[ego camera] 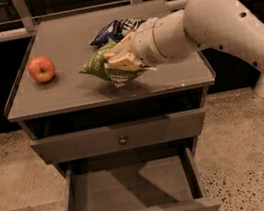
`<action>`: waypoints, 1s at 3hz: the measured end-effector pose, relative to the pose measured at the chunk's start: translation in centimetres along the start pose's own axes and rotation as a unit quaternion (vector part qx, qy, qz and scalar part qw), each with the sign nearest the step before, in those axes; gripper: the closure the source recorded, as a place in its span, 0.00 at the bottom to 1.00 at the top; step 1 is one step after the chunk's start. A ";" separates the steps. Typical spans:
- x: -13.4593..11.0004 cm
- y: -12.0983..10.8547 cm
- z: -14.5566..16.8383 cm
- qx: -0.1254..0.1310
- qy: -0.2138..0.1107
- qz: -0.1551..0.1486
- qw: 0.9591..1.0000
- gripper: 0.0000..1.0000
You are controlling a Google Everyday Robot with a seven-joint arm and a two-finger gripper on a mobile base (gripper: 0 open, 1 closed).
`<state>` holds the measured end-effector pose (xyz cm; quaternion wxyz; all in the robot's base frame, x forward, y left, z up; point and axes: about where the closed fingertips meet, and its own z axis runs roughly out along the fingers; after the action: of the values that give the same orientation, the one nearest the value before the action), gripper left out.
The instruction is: Pick green jalapeno chip bag from middle drawer and place on counter
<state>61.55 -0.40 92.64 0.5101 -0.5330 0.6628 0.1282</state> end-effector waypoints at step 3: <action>0.0 0.0 0.0 0.000 0.000 0.000 1.000 0.00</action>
Offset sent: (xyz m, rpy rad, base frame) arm 0.0000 0.0001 0.0000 0.0000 0.0000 0.0001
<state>61.55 -0.38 92.63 0.5101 -0.5331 0.6627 0.1282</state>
